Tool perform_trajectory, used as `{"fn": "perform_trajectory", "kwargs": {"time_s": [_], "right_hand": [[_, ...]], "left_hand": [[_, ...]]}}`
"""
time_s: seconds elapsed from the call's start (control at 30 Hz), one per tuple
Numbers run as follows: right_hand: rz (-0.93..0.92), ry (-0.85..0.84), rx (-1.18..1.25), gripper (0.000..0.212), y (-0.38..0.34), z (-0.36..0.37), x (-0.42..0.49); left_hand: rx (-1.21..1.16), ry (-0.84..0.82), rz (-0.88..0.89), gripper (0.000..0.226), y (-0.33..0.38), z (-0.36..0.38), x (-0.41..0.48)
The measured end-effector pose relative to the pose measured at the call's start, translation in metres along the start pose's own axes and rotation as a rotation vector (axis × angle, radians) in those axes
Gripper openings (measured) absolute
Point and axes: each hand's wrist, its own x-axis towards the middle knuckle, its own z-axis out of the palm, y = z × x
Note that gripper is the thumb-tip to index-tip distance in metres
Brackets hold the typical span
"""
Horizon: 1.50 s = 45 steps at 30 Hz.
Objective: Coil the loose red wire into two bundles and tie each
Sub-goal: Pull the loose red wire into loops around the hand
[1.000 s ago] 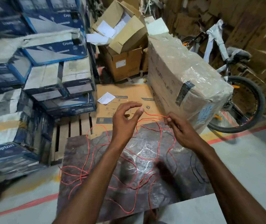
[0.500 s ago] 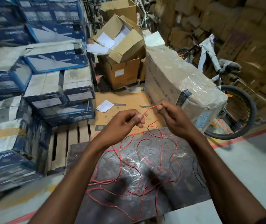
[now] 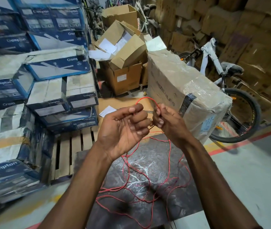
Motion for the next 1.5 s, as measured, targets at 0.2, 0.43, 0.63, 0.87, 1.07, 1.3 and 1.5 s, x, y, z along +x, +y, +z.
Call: {"fn": "perform_trajectory", "kwargs": {"time_s": [0.2,0.43,0.63,0.87,1.07,1.3,1.5], "right_hand": [[0.030,0.017,-0.039,0.030,0.017,0.005,-0.002],[0.074,0.234,-0.084,0.037,0.042,0.024,-0.005],[0.117,0.295,-0.100,0.032,0.039,0.049,-0.001],[0.230,0.163,0.074,0.031,0.046,0.042,-0.013],[0.416,-0.102,0.614,0.025,0.040,0.028,-0.025],[0.402,-0.131,0.221,0.023,0.028,0.029,-0.039],[0.354,-0.216,-0.447,0.037,0.014,0.044,-0.066]], "left_hand": [[0.016,0.022,0.034,0.021,0.014,0.015,0.005],[0.260,0.211,-0.052,0.042,0.027,0.020,0.012],[0.359,0.308,-0.003,0.022,0.037,0.034,0.006],[0.488,0.199,0.032,0.024,0.066,0.035,-0.011],[0.313,0.143,0.213,0.026,0.081,0.032,-0.006],[0.198,0.271,0.406,0.030,0.085,0.029,0.007],[0.465,0.400,0.472,0.032,0.096,0.024,0.011]]}}
